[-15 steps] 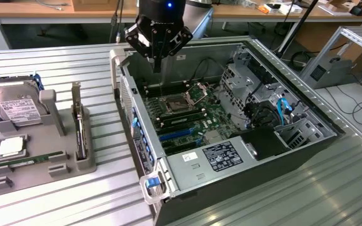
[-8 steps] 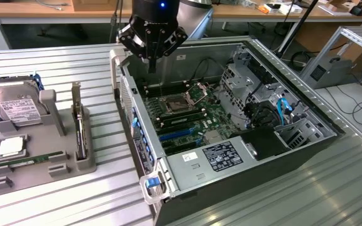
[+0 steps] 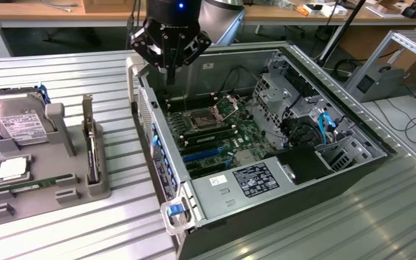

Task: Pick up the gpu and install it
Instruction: 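Reach for the gpu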

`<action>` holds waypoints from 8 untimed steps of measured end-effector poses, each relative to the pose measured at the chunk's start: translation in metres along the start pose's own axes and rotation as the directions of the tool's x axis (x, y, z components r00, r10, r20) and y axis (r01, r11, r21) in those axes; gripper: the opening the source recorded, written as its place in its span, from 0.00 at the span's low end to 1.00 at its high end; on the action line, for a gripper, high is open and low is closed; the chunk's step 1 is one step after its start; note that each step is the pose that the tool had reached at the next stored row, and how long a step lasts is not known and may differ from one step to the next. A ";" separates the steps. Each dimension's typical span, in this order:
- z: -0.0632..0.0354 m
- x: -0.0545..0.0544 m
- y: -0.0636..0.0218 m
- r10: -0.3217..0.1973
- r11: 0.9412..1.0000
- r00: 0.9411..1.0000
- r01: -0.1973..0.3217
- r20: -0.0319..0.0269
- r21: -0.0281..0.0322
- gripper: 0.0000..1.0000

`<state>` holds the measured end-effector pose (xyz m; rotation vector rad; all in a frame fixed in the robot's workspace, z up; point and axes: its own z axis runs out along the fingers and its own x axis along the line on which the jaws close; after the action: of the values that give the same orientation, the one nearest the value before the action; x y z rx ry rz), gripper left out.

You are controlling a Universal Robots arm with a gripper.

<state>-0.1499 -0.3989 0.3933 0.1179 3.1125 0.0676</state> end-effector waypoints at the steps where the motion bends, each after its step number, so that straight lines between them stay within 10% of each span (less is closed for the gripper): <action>1: 0.0000 0.000 0.0000 0.000 1.000 1.000 0.000 0.000 0.000 0.11; 8: 0.0000 0.002 -0.0002 0.000 1.000 1.000 0.000 0.000 0.000 0.11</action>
<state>-0.1519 -0.3989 0.3933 0.1180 3.1125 0.0677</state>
